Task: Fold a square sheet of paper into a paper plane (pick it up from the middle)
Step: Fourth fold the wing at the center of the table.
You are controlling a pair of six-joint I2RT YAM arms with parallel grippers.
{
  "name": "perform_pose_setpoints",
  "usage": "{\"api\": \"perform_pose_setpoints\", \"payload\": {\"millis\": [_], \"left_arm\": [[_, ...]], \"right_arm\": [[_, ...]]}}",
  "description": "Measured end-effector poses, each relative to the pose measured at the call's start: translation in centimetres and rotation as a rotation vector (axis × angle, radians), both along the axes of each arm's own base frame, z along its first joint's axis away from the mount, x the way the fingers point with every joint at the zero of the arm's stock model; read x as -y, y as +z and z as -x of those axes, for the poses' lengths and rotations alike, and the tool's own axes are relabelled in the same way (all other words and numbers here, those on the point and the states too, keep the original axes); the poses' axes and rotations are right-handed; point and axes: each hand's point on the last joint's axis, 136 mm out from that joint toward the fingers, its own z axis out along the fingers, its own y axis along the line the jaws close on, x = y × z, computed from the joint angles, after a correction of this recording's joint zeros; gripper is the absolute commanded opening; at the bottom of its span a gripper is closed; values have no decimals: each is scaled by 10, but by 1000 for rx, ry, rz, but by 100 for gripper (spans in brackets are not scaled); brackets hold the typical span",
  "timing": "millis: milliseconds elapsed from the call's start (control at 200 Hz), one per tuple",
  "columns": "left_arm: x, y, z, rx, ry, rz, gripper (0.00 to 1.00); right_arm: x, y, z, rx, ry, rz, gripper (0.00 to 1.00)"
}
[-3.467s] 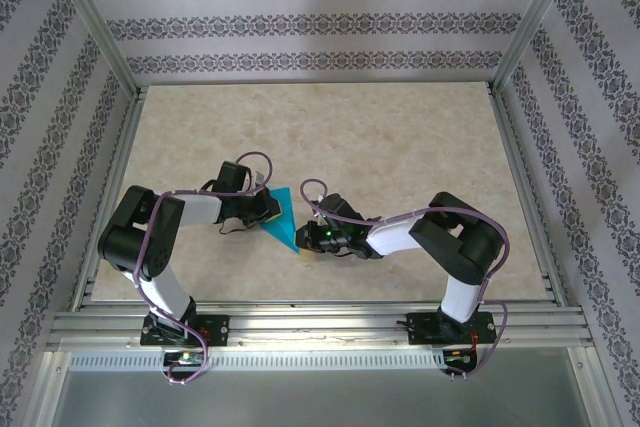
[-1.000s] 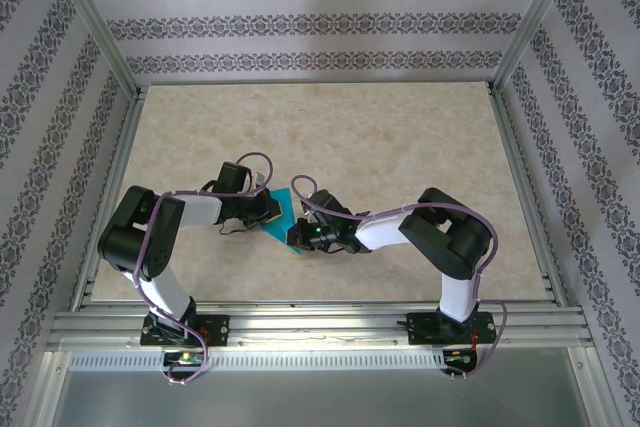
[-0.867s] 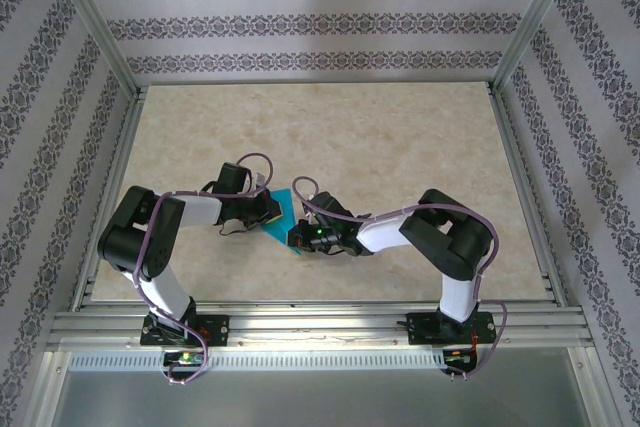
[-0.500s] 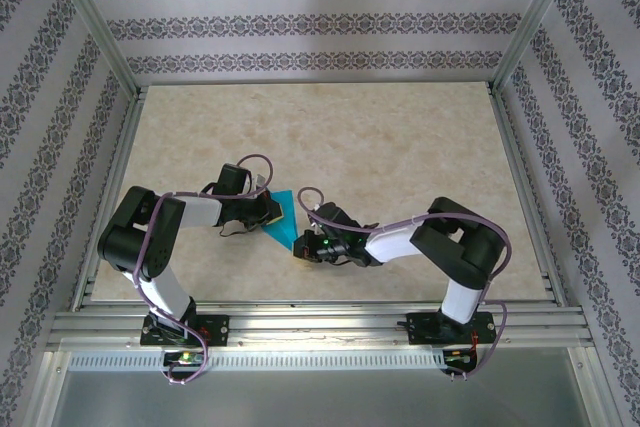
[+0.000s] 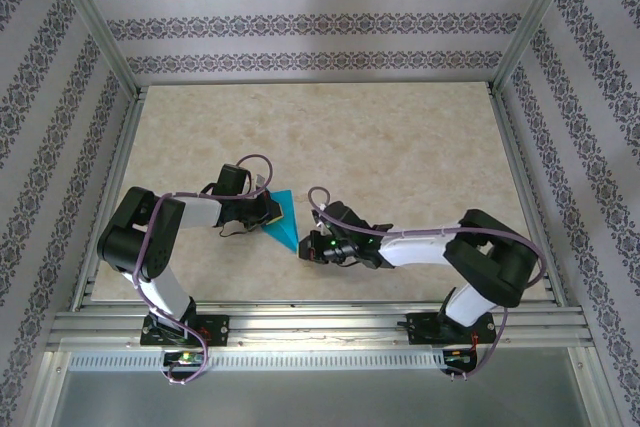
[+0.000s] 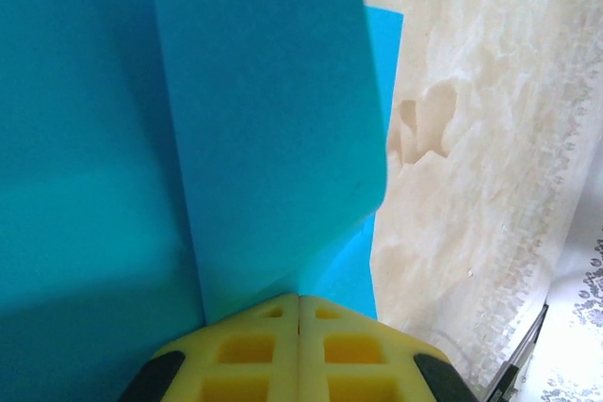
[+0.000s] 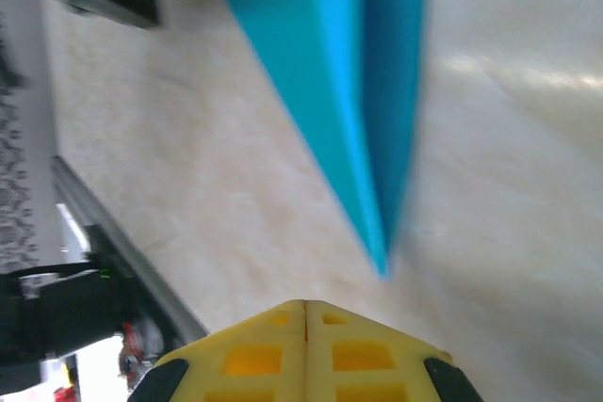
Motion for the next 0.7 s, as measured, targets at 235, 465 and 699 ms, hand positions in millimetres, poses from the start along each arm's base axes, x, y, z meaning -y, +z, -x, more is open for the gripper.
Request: {"api": "perform_pose_setpoints", "payload": {"millis": [235, 465, 699], "left_arm": [[-1, 0, 0, 2, 2, -3, 3], [-2, 0, 2, 6, 6, -7, 3], [-3, 0, 3, 8, 9, -12, 3]], "right_arm": [[-29, 31, -46, 50, -30, -68, 5], [-40, -9, -61, -16, -41, 9, 5], [-31, -40, -59, -70, -52, 74, 5]]}}
